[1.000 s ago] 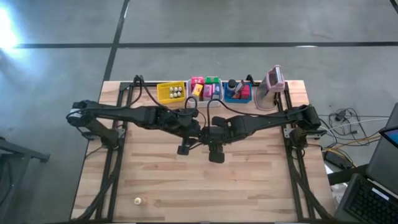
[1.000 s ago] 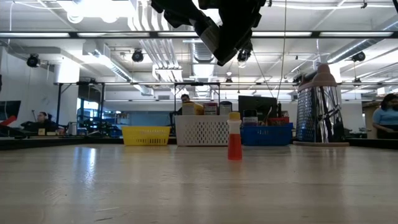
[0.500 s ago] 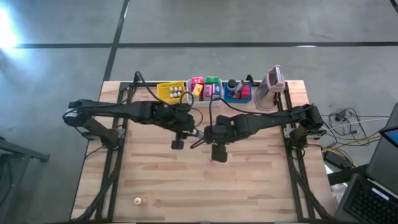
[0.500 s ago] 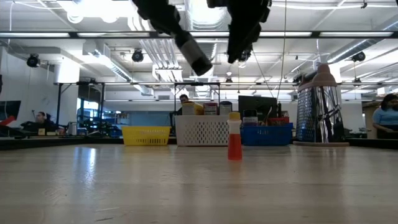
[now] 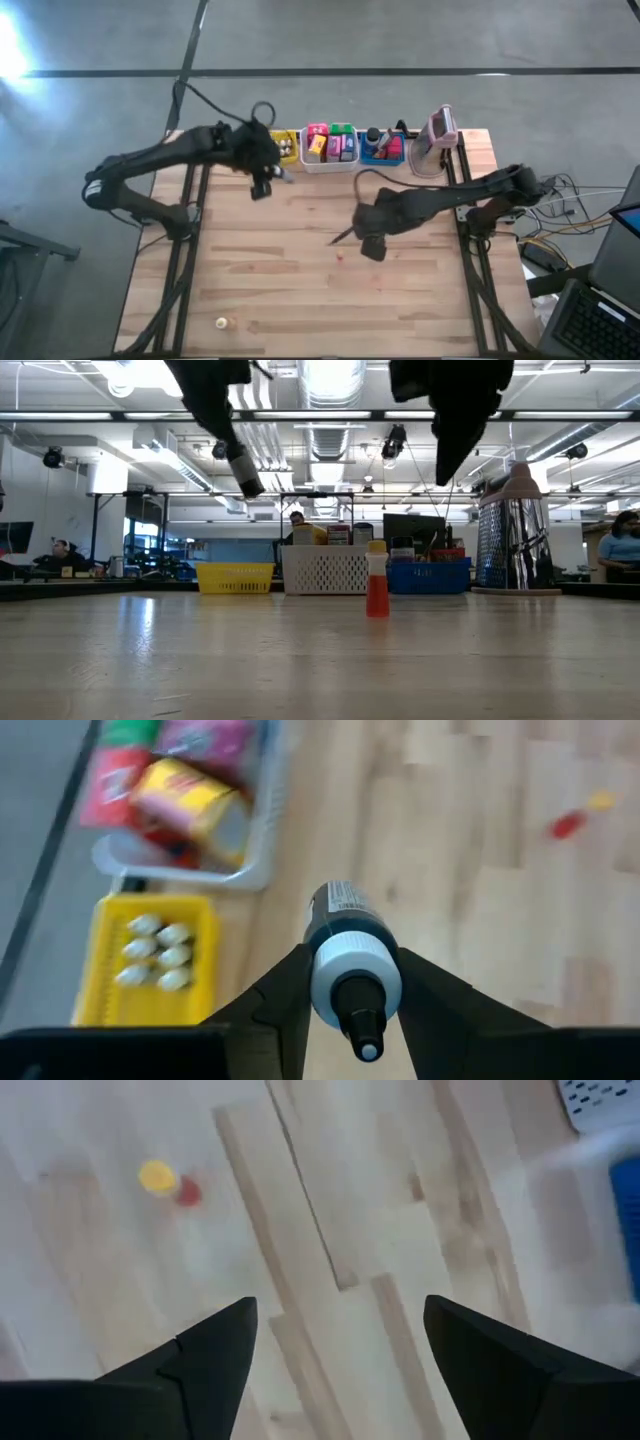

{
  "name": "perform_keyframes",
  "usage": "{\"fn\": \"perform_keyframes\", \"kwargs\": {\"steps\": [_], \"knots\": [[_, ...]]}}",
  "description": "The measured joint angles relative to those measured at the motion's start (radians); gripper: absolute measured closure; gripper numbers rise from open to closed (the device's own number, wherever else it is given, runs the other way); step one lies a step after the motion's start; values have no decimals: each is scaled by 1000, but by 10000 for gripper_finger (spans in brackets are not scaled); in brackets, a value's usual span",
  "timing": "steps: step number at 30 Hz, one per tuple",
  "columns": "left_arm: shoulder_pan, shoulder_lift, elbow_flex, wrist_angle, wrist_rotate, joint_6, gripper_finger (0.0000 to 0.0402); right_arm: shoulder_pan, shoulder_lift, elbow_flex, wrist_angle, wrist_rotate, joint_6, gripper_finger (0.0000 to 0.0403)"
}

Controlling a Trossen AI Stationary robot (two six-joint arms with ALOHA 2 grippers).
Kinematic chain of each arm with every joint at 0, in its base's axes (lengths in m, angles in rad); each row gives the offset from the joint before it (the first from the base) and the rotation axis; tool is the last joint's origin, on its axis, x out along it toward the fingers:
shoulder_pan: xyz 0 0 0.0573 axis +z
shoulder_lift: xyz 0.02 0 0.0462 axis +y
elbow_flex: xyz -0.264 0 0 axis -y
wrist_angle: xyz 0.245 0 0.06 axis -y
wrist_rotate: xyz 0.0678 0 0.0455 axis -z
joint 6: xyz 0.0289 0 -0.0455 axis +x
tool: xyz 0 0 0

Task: Pick & Place Kitchen Items
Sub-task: Put the black food coloring bottle into the yellow basket

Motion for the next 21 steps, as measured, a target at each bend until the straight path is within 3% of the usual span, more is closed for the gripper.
{"fn": "perform_keyframes", "kwargs": {"steps": [8,11,17,21], "knots": [[259,13,0,-28,41,86,271,-1,-293,-326,350,12,63,152],[343,45,0,-30,68,113,271,-5,-384,-420,430,79,69,165],[482,127,0,-27,81,133,271,-8,-528,-537,450,252,130,185],[538,173,0,-25,81,133,271,-9,-601,-586,453,301,201,193]]}}
